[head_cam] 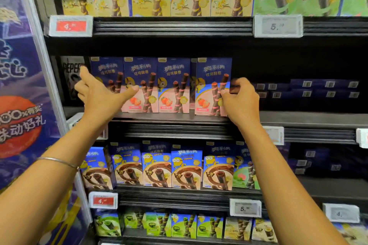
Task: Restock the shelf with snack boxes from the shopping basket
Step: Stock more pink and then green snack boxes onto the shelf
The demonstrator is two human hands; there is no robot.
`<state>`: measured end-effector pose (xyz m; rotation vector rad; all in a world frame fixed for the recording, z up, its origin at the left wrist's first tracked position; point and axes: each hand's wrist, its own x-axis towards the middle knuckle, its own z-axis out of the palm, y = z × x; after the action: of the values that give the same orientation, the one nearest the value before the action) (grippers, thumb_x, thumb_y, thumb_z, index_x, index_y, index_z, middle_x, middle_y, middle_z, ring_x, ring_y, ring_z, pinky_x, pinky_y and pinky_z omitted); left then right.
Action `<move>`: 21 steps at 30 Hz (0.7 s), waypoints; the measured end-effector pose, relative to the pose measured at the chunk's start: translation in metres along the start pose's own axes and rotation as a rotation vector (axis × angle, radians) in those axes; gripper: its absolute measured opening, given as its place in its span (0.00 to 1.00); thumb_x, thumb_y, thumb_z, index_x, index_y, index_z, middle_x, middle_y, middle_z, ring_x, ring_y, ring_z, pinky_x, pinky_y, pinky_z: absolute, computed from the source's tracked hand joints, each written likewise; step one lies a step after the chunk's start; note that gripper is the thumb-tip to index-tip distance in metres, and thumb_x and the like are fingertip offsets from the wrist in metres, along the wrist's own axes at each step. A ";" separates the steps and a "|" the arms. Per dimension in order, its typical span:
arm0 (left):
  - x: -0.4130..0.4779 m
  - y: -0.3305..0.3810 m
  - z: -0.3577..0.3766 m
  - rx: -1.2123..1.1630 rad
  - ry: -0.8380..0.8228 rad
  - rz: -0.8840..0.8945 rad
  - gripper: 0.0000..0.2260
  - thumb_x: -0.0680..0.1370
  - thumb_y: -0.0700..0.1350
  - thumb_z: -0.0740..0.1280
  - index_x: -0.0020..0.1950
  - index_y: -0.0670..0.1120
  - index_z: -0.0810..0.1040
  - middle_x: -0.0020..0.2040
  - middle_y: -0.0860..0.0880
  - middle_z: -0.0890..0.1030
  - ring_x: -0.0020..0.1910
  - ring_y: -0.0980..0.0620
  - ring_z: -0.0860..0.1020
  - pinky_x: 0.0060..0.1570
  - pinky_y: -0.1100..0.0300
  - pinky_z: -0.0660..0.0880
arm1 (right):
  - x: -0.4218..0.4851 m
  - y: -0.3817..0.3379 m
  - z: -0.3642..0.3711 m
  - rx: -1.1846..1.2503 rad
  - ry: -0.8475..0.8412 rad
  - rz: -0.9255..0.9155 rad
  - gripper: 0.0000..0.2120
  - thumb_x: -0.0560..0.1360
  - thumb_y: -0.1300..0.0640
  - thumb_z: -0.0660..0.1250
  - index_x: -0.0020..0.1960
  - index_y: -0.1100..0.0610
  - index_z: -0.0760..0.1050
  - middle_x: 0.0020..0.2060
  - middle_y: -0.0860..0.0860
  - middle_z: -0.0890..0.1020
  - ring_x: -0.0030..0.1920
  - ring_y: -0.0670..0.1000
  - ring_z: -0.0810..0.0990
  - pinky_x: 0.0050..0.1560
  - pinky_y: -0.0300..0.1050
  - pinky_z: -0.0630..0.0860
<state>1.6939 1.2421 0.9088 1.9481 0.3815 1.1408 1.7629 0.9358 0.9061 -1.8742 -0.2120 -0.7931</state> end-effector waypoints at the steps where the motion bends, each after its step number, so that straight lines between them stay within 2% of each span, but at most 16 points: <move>1: 0.001 -0.001 0.000 -0.003 -0.014 -0.012 0.63 0.66 0.58 0.84 0.84 0.44 0.44 0.78 0.35 0.54 0.77 0.33 0.57 0.75 0.40 0.60 | 0.001 -0.001 0.001 -0.015 -0.005 -0.004 0.12 0.79 0.57 0.70 0.61 0.55 0.75 0.56 0.54 0.82 0.54 0.53 0.81 0.49 0.47 0.78; 4: 0.002 -0.002 0.000 -0.002 -0.036 -0.043 0.64 0.65 0.58 0.85 0.84 0.45 0.43 0.78 0.34 0.55 0.77 0.32 0.59 0.75 0.39 0.61 | 0.001 -0.002 0.004 -0.046 -0.022 -0.010 0.12 0.79 0.57 0.69 0.62 0.57 0.74 0.58 0.56 0.81 0.57 0.55 0.80 0.55 0.53 0.80; 9: 0.004 -0.005 0.000 0.015 -0.060 -0.106 0.67 0.64 0.58 0.85 0.84 0.44 0.38 0.79 0.32 0.55 0.78 0.31 0.58 0.76 0.38 0.60 | 0.001 -0.007 0.009 -0.091 -0.054 0.000 0.13 0.80 0.58 0.67 0.64 0.59 0.73 0.60 0.58 0.79 0.58 0.57 0.79 0.55 0.53 0.79; 12: 0.007 -0.006 -0.001 0.007 -0.080 -0.151 0.68 0.64 0.58 0.84 0.84 0.44 0.37 0.79 0.31 0.55 0.78 0.31 0.59 0.76 0.38 0.61 | 0.000 -0.010 0.011 -0.148 -0.081 0.010 0.15 0.81 0.59 0.66 0.66 0.58 0.71 0.62 0.58 0.77 0.58 0.58 0.78 0.57 0.58 0.79; 19: 0.009 -0.013 0.000 -0.020 -0.119 -0.119 0.67 0.65 0.59 0.84 0.84 0.45 0.36 0.82 0.33 0.52 0.79 0.31 0.59 0.76 0.38 0.61 | -0.002 -0.013 0.015 -0.194 -0.139 0.031 0.13 0.81 0.59 0.65 0.63 0.58 0.69 0.60 0.58 0.77 0.56 0.59 0.78 0.55 0.60 0.79; 21: 0.010 -0.015 0.002 -0.017 -0.122 -0.109 0.65 0.65 0.59 0.84 0.84 0.45 0.39 0.81 0.33 0.54 0.78 0.31 0.61 0.75 0.38 0.63 | -0.001 -0.012 0.016 -0.185 -0.155 0.042 0.10 0.81 0.60 0.65 0.61 0.58 0.67 0.58 0.58 0.77 0.54 0.58 0.78 0.52 0.57 0.79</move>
<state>1.7029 1.2566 0.9029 1.9465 0.4055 0.9478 1.7627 0.9555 0.9106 -2.1110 -0.2010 -0.6567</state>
